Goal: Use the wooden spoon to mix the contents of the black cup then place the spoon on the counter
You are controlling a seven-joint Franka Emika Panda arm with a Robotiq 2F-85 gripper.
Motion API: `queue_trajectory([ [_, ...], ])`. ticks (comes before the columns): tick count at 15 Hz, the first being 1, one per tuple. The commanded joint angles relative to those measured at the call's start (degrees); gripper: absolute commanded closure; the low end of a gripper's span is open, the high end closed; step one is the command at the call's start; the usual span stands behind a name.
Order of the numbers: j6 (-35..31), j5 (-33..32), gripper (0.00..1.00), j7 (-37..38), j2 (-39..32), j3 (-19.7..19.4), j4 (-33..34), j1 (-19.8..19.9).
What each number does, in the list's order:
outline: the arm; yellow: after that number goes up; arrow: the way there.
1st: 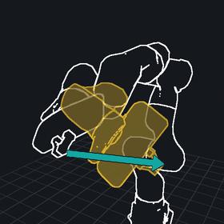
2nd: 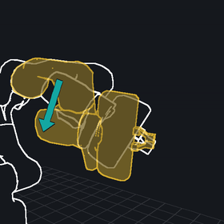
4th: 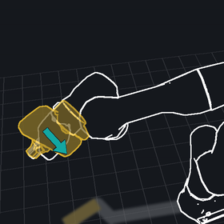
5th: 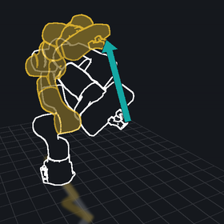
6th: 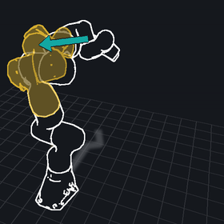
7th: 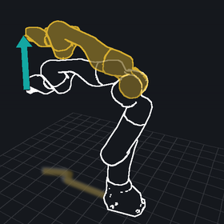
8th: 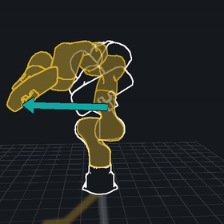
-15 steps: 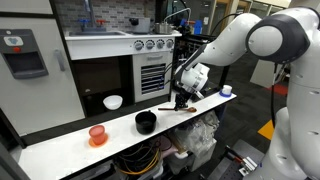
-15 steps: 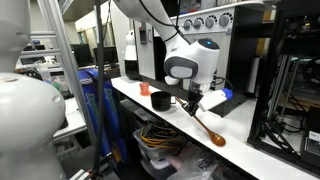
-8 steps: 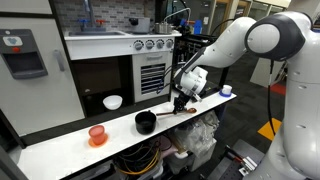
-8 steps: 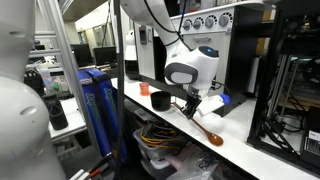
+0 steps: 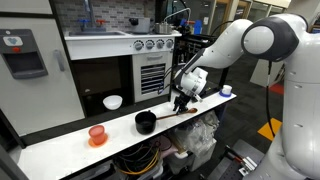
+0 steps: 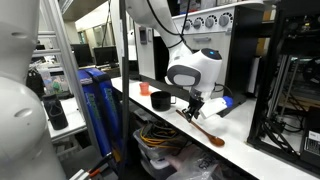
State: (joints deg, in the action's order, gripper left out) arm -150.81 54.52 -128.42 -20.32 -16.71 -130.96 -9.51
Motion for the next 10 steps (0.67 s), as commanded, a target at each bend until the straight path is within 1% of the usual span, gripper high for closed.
queue_trajectory([
  [1,-0.3,0.6,0.26,-0.4,-1.0,-0.1,1.3,0.5],
  [2,-1.8,-3.0,0.18,2.1,0.2,6.2,0.8,6.7],
  [4,-0.9,-4.6,0.04,4.2,1.7,8.2,0.1,8.5],
  [5,-0.5,-5.8,0.0,5.6,2.6,9.3,-0.3,9.3],
  [8,1.7,-8.4,0.0,9.9,6.8,11.8,-1.9,11.6],
  [10,2.9,-8.9,0.0,12.3,9.9,12.9,-2.8,12.6],
])
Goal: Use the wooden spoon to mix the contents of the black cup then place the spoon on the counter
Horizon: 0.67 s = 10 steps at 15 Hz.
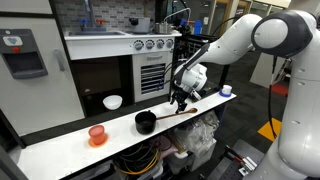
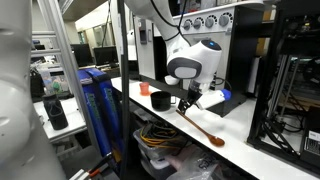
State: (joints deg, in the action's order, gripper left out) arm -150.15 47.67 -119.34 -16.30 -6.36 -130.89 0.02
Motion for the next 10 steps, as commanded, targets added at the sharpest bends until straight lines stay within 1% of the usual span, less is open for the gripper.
queue_trajectory([
  [1,2.6,-2.0,0.0,4.0,7.3,2.9,-3.3,3.3],
  [5,5.2,-0.8,0.0,6.8,14.3,3.1,-5.6,3.5],
  [9,9.1,0.5,0.0,12.0,21.5,2.5,-7.8,2.5],
  [10,10.2,1.7,0.0,12.9,23.5,2.3,-8.4,2.2],
])
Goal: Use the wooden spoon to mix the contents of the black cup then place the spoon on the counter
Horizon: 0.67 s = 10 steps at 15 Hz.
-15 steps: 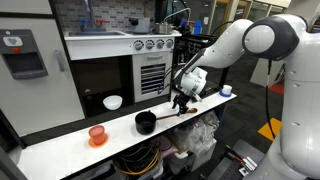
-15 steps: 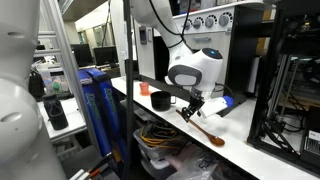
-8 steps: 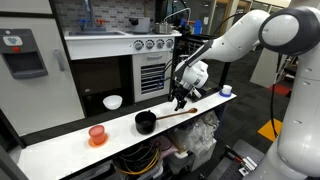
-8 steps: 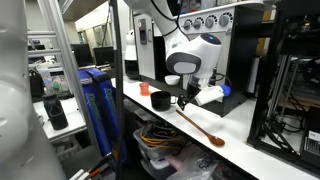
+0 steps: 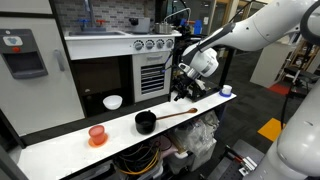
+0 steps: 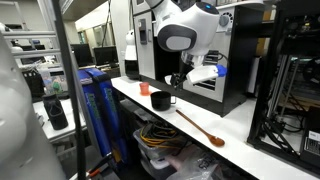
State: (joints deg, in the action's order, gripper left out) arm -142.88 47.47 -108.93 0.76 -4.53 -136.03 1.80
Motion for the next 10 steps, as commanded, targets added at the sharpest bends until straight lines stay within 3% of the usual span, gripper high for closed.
queue_trajectory([
  [1,3.8,2.5,0.0,4.1,8.2,0.4,-3.7,0.0],
  [7,3.6,8.3,0.0,11.5,18.0,1.3,-6.8,-3.3],
  [10,-5.9,18.6,0.0,15.2,20.9,4.3,-7.6,-6.4],
])
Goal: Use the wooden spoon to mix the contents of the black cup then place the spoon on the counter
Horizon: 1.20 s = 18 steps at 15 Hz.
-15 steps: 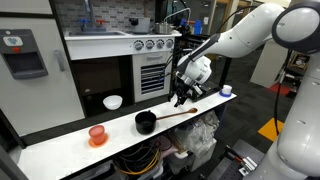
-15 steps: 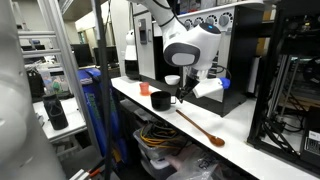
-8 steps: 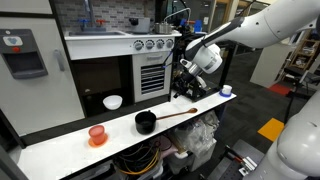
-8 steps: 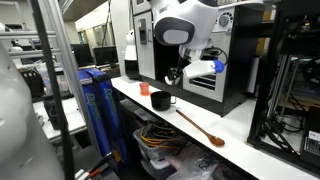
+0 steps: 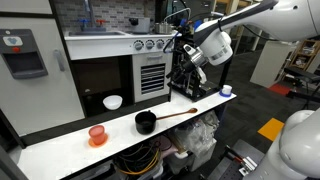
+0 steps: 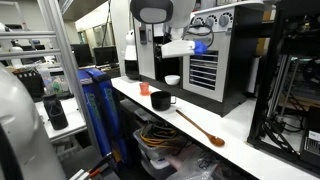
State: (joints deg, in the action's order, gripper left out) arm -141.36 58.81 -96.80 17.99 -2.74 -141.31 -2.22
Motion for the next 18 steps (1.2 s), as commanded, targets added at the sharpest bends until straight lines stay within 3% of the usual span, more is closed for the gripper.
queue_trajectory([
  [1,-11.2,10.5,0.0,4.3,4.1,3.9,-2.4,-3.4],
  [4,-18.8,14.3,0.0,9.0,3.4,8.0,-1.9,-5.2],
  [8,-19.3,10.6,0.0,21.5,1.4,11.9,-1.4,-5.2],
  [11,-15.6,0.0,0.0,35.4,-0.3,14.1,-1.7,-2.7],
  [12,-14.5,-4.8,0.0,40.0,-0.5,12.4,-1.8,-4.2],
  [18,-2.7,-35.6,0.0,66.5,-1.4,9.2,1.0,-3.3],
])
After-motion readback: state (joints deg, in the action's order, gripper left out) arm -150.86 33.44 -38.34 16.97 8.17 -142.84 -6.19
